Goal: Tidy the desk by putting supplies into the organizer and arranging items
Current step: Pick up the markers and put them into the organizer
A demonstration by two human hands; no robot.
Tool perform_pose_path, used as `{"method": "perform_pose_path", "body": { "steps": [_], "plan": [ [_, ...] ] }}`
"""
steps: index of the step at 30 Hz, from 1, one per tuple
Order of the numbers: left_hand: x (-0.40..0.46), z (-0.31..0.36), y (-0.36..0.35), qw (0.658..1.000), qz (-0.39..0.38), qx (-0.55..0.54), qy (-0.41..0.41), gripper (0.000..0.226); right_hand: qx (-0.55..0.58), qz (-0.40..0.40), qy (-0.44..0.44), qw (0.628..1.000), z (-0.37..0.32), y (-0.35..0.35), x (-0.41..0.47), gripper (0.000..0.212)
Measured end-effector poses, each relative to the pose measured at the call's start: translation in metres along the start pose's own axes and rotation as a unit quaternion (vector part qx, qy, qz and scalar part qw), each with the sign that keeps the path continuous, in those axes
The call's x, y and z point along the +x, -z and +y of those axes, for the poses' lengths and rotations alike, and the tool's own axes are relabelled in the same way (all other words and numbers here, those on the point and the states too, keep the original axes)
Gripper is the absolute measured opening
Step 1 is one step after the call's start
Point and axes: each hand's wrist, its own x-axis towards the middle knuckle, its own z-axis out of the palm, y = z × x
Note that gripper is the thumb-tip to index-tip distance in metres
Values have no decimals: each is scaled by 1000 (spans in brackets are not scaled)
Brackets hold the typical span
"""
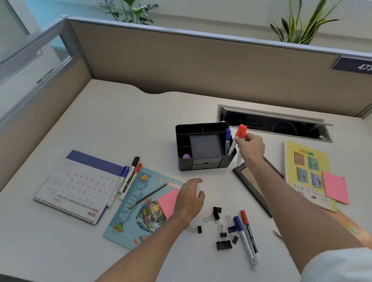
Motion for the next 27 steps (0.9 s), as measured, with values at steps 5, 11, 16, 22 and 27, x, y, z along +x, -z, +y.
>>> {"method": "perform_pose_path", "body": {
  "steps": [5,11,16,22,27],
  "plan": [
    [2,-2,0,1000,0,1,0,42,-3,-2,-10,1000,10,-4,-2,22],
    [1,-4,1,1000,0,-8,-3,41,10,2,-11,1000,13,1,-8,21],
    [0,4,3,1000,-2,-24,-14,40,32,10,-18,999,12,10,-18,20],
    [1,16,9,998,2,-52,-22,40,33,46,0,998,-7,19,-21,29],
    [-4,9,10,999,-6,-52,-16,39,50,54,31,997,-31,18,-7,35]
  ]
}}
